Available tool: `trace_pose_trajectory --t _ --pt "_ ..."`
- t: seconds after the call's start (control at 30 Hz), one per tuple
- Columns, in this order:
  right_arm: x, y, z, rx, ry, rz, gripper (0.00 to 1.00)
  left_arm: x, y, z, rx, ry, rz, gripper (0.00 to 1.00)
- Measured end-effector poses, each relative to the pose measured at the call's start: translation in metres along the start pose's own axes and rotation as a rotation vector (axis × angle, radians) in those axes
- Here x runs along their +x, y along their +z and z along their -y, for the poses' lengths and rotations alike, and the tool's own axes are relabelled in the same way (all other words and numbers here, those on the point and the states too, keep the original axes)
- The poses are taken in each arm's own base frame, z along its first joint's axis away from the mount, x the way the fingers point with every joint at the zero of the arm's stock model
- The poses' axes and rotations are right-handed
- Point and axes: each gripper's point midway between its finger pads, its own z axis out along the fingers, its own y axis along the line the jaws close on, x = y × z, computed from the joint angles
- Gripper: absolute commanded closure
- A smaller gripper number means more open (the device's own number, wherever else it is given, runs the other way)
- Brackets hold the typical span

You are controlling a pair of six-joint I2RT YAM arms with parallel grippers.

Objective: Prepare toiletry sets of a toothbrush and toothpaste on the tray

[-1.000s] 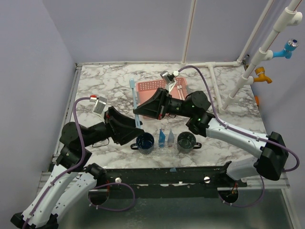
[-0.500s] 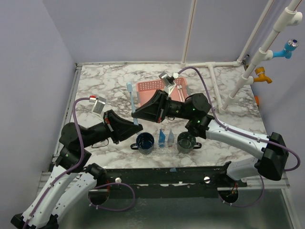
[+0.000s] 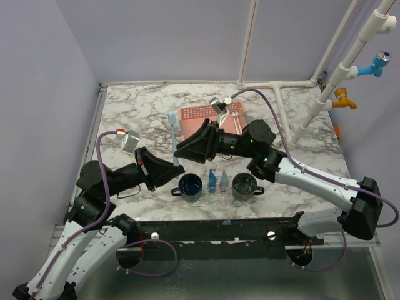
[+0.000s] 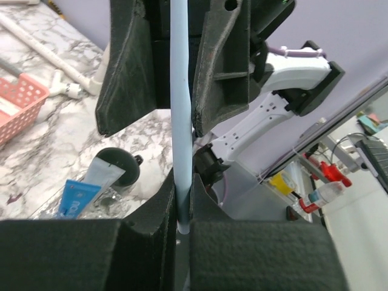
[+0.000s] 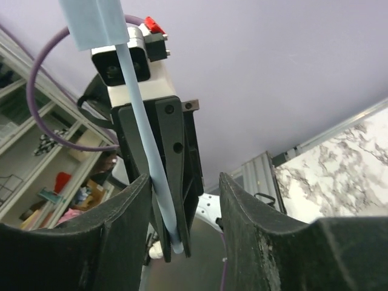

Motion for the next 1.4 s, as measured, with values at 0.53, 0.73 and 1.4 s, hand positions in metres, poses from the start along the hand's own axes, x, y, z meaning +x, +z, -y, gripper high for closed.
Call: trace_pose_trajectory --t 0.53,0.73,1.4 --pt "0.001 -0.025 0.011 0.221 -0.090 -0.114 0.37 0.016 -0.018 -0.035 -0.231 0.096 -0.130 1.00" --pt "-0.010 -0.032 0.006 0.288 -0.126 -0.139 0.33 0.032 -0.027 -0.044 -0.293 0.122 -0.232 1.00" --pt "-0.018 -0.053 0.006 0.463 -0.105 -0.216 0.29 0.074 -0.061 -0.067 -0.489 0.260 -0.513 1.00"
